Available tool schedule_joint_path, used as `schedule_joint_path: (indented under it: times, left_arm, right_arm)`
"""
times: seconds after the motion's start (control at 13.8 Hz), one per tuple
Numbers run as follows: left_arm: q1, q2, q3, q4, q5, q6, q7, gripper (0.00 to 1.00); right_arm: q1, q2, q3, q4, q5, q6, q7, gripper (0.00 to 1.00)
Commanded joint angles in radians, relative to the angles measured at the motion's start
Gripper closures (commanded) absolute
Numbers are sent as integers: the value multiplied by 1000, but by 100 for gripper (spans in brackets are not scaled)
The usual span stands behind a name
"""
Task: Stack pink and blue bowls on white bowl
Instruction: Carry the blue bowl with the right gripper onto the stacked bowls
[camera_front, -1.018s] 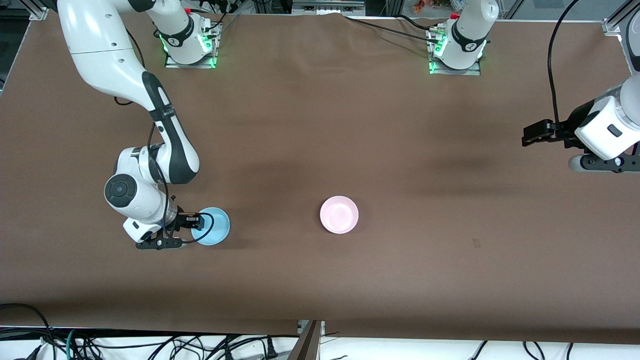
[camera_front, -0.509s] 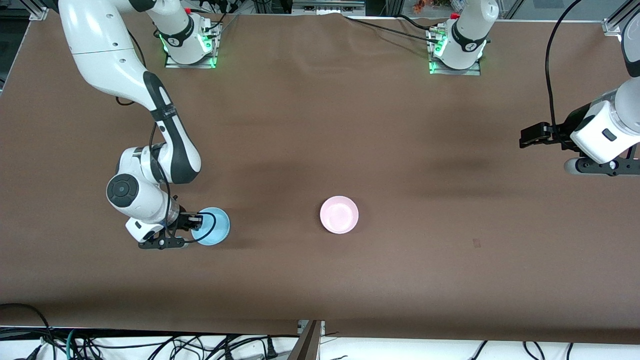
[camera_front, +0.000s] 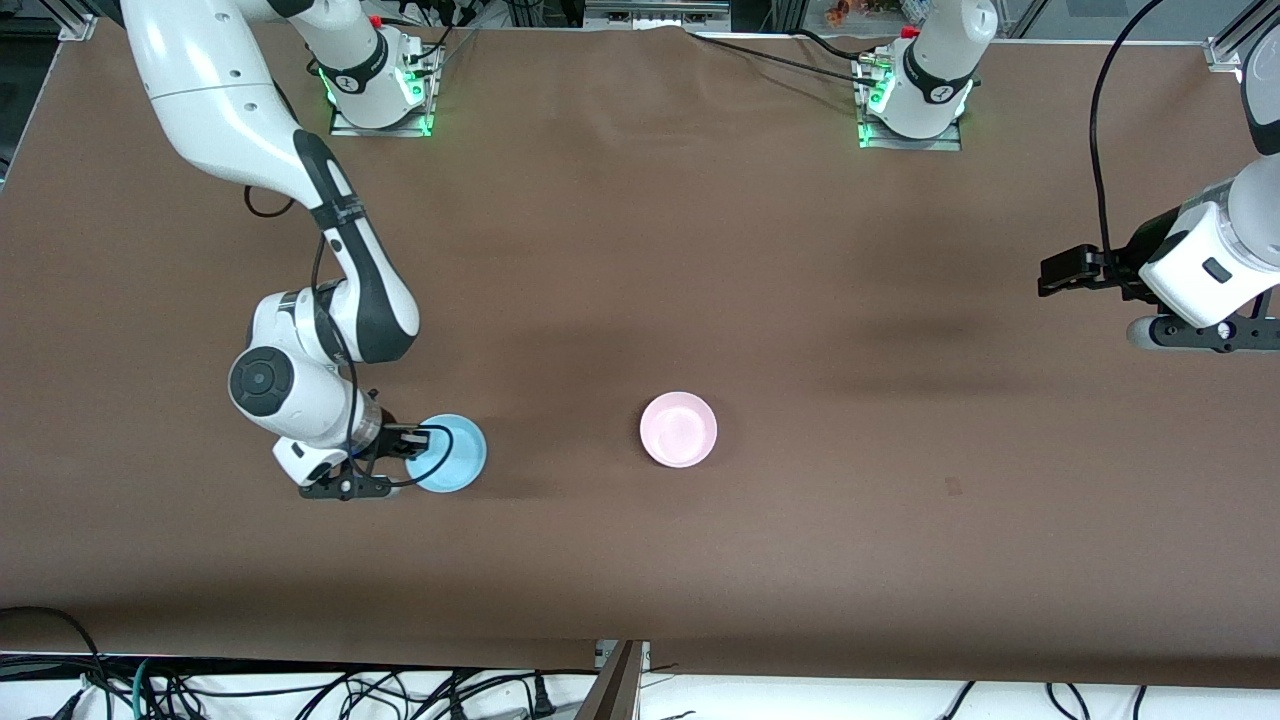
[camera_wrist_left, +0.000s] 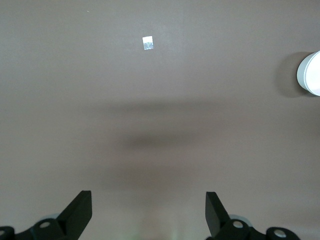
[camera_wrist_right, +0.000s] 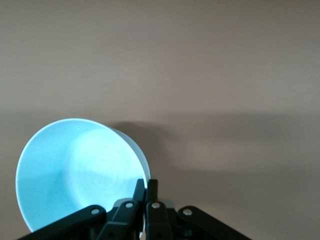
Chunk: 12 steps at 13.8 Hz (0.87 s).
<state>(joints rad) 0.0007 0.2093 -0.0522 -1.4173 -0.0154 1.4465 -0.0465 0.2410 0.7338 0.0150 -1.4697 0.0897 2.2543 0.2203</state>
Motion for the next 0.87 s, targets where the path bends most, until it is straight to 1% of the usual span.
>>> schedule_joint_path:
  times: [0.0,0.15,0.22,0.36,0.51,0.65,0.8]
  left_arm:
    - [-1,12,2,21,6,-6,24,0]
    - [8,12,3,21,5,-6,25,0]
    - [9,13,3,21,5,-6,25,0]
    - [9,13,3,21,5,-6,25,0]
    - [9,15,5,21,3,-6,25,0]
    - [10,16,5,21,3,-6,27,0]
    - [9,16,5,21,3,-6,25,0]
  right_arm:
    - [15,-5,69,103,10,-110,175,100]
    - [47,-4,115,120,5,-98,328,100]
    - [79,-4,127,124,4,-88,394,100]
    - [168,16,128,170,1,-55,593,100]
    - [245,65,126,213,-2,2,739,100]
    - [299,99,118,229,-7,66,844,100]
    - [316,111,117,235,-7,88,876,100]
